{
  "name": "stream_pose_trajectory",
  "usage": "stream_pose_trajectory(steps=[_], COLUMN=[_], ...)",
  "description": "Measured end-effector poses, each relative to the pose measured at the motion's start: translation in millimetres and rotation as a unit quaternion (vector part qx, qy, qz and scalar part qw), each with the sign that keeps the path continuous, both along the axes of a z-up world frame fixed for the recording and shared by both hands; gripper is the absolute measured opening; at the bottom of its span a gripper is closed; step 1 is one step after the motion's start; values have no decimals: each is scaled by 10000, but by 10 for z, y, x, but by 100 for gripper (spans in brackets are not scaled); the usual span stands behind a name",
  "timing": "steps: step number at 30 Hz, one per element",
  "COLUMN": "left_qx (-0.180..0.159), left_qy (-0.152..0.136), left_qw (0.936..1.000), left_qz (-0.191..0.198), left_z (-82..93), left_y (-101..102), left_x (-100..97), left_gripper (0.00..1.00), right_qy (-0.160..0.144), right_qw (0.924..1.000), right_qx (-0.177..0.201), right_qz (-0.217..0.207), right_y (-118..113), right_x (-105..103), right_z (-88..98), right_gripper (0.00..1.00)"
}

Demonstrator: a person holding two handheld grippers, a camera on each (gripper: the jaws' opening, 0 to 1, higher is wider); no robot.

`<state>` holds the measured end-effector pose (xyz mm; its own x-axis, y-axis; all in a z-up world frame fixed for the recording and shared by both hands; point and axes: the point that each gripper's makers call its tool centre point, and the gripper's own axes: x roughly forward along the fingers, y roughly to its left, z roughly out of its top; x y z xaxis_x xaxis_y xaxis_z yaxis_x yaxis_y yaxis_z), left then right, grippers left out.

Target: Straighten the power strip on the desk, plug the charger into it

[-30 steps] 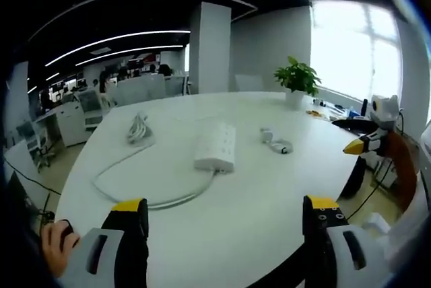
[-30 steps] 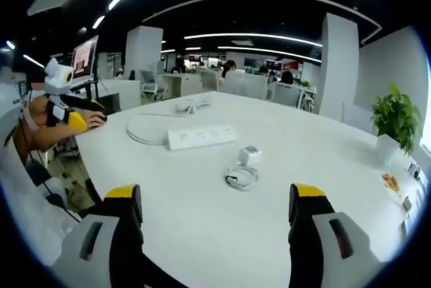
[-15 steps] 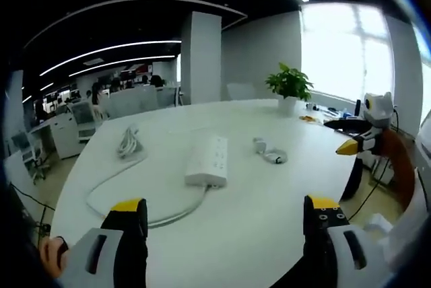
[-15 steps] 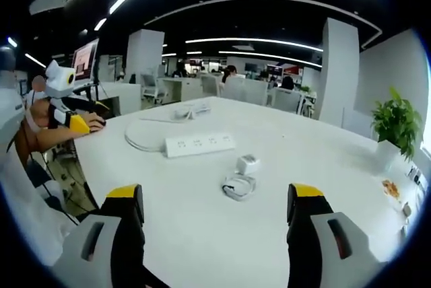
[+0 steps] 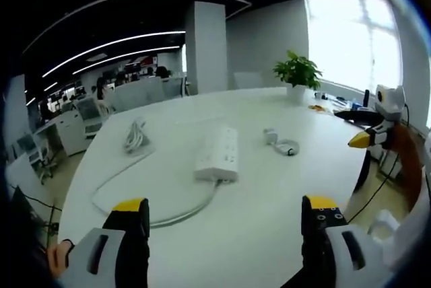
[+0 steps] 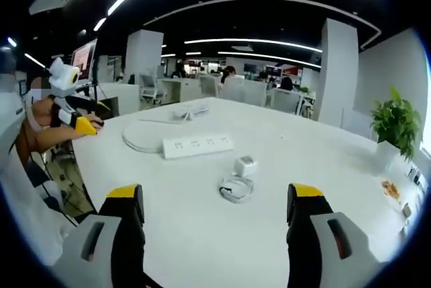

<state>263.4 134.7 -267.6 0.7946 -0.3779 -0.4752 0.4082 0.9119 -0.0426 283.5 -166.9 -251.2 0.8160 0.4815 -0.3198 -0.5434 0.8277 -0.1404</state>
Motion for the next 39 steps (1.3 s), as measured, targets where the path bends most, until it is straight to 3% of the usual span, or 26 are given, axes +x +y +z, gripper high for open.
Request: stream_pose_trajectory(steps=[2, 4, 11, 14, 17, 19, 22, 27, 30, 39], left_qx=[-149, -511, -437, -412, -332, -355, -348, -237, -6, 15], left_qy=[-8, -100, -75, -113, -36, -8, 6, 46, 176, 316], left_qw=[9999, 9986, 9989, 9990, 9994, 9993, 9993, 9996, 9996, 9988], left_qz=[14, -112, -125, -117, -103, -113, -151, -170, -204, -380], left_z=[2, 54, 56, 60, -1, -12, -8, -50, -108, -125], left_y=[-33, -142, -169, -162, -177, -198, -221, -246, -261, -346], left_x=[33, 50, 43, 62, 75, 81, 91, 160, 215, 450], left_gripper=[95, 95, 96, 96, 96, 96, 96, 96, 96, 94], right_qy=[29, 42, 37, -175, -334, -453, -591, -290, -227, -21], right_qw=[10000, 10000, 9999, 9989, 9937, 9916, 9921, 9992, 9995, 9997], right_qx=[12, 22, 112, 422, 1043, 1191, 1074, 37, 54, 189], right_qz=[-2, 5, -37, 93, 230, 232, 286, 281, 220, 172], right_y=[5, 11, -4, 69, 172, 171, 163, 115, 82, 50], right_x=[10, 10, 2, 16, 8, 11, 17, 11, 56, 99], right_z=[-20, -38, -62, 28, 170, 230, 254, -6, -54, -159], right_gripper=[86, 86, 87, 91, 95, 97, 95, 86, 85, 82])
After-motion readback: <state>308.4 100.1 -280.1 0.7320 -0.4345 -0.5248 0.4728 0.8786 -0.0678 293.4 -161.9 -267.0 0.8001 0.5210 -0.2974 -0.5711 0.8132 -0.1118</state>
